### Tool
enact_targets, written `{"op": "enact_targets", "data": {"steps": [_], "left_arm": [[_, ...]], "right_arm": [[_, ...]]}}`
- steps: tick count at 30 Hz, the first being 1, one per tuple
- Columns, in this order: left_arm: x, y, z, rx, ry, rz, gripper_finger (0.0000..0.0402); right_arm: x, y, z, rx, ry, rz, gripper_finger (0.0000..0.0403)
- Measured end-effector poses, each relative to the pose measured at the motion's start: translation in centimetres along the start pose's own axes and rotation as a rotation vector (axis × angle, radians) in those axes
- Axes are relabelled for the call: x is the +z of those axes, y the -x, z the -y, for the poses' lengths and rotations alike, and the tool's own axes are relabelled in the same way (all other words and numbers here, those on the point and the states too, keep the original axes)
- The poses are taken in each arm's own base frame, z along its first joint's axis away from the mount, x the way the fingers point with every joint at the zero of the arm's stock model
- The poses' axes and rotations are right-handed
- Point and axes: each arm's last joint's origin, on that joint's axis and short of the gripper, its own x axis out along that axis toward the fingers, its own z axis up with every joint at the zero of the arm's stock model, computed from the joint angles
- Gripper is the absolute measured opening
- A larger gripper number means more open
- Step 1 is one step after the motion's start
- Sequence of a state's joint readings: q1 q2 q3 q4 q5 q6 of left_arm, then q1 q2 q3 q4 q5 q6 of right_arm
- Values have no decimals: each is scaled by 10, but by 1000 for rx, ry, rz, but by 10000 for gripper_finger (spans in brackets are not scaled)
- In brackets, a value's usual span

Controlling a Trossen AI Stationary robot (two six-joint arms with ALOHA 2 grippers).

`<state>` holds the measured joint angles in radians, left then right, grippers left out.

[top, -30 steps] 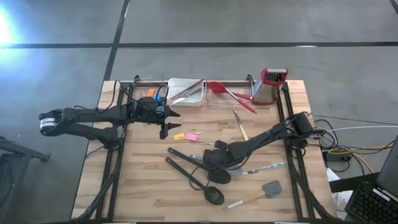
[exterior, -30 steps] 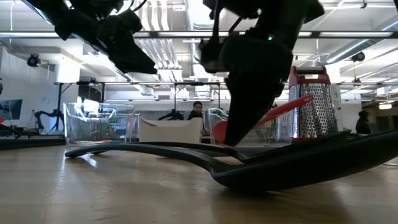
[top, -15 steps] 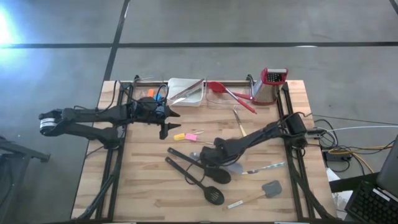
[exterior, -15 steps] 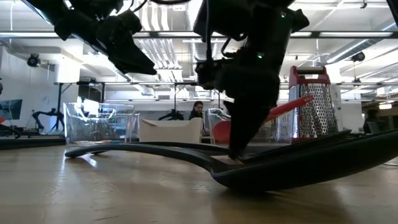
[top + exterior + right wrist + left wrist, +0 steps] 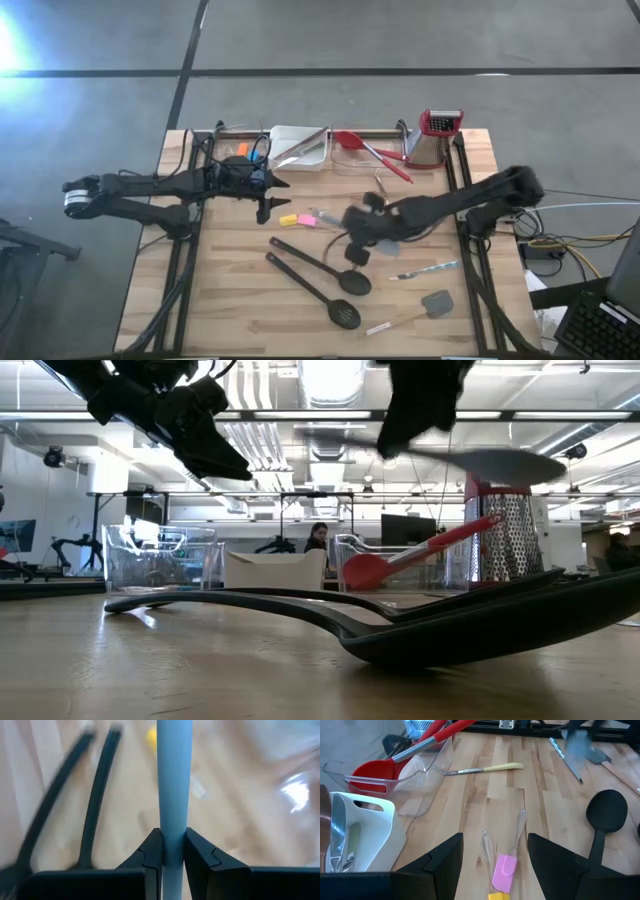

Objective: Pick & Place Kitchen Items
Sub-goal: Put the gray serving spoon into the right transparent bin

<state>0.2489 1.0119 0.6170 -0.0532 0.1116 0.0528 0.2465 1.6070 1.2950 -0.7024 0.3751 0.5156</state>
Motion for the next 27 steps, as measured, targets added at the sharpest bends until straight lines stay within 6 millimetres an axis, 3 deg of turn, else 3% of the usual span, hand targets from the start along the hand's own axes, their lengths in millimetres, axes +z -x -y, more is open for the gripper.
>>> {"op": "enact_targets", "data": {"steps": [5, 9, 20, 23, 27], "left_arm": [[3, -1, 0, 1, 0, 34, 227], [12, -5, 0, -6, -5, 128, 227], [34, -30, 1, -129, -78, 443, 227], [37, -40, 3, -159, -101, 523, 227], [49, -55, 5, -197, -126, 592, 227]], "right_arm": [[-1, 46, 13, -142, -41, 293, 41], [-6, 62, 18, -141, -89, 552, 41], [-42, 60, 36, 9, -44, 1204, 41], [-53, 56, 41, 55, -43, 1315, 41], [-61, 48, 46, 94, -51, 1331, 41]]}}
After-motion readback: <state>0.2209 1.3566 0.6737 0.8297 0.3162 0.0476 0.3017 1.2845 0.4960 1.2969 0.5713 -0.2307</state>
